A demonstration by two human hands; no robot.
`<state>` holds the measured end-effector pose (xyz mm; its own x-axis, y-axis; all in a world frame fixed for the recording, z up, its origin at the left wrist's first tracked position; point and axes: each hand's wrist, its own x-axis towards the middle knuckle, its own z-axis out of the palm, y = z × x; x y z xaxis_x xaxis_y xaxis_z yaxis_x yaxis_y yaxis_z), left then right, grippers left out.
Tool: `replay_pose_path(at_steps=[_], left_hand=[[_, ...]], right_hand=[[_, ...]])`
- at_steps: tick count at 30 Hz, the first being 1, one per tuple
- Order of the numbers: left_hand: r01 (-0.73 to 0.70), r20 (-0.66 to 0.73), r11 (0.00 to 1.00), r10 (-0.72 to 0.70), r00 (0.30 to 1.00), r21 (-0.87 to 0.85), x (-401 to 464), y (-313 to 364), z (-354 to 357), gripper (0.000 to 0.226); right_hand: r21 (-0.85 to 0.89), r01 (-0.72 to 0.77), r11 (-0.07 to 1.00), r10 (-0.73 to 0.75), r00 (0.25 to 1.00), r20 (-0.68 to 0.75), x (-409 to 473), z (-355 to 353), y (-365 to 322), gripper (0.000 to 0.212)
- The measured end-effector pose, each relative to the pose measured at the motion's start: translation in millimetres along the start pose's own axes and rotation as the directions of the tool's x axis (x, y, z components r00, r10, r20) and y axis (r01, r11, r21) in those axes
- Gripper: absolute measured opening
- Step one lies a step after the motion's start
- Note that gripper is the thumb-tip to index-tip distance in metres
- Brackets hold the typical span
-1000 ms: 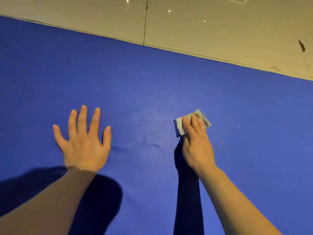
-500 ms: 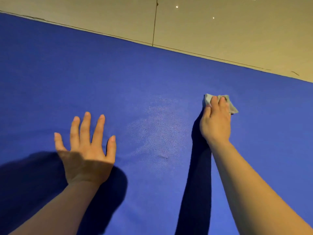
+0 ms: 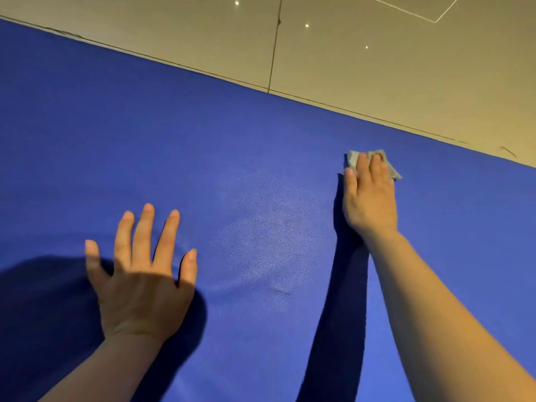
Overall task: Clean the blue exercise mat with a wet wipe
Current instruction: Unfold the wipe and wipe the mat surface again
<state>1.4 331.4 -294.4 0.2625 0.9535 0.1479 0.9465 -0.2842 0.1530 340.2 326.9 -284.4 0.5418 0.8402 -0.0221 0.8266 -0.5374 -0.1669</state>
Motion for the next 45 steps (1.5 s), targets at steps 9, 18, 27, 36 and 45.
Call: replay_pose_path(at_steps=[9, 18, 27, 36, 45], left_hand=[[-0.019, -0.021, 1.0, 0.019, 1.0, -0.006, -0.2, 0.9, -2.9, 0.059], [-0.031, -0.034, 0.999, 0.031, 0.999, -0.013, 0.9, -0.1, -4.0, 0.059], [-0.016, -0.006, 1.0, 0.016, 1.0, -0.012, 2.7, 1.2, -6.8, 0.059], [-0.025, -0.027, 1.0, 0.024, 0.999, -0.002, 2.5, 1.1, -6.8, 0.057], [-0.017, -0.015, 1.0, 0.017, 1.0, 0.009, 6.4, 2.3, -6.6, 0.057]], right_hand=[[0.202, 0.278, 0.939, -0.302, 0.948, 0.099, -8.1, 12.6, -128.8, 0.077], [0.049, -0.088, 0.995, 0.081, 0.989, 0.12, 73.5, -20.5, -6.0, 0.103], [0.226, 0.156, 0.962, -0.186, 0.975, 0.12, 62.2, 7.3, -140.5, 0.07], [0.047, -0.04, 0.998, 0.034, 0.992, 0.123, 70.6, -15.7, -49.3, 0.083], [0.268, -0.188, 0.945, 0.142, 0.973, 0.182, 55.7, -6.1, -137.0, 0.072]])
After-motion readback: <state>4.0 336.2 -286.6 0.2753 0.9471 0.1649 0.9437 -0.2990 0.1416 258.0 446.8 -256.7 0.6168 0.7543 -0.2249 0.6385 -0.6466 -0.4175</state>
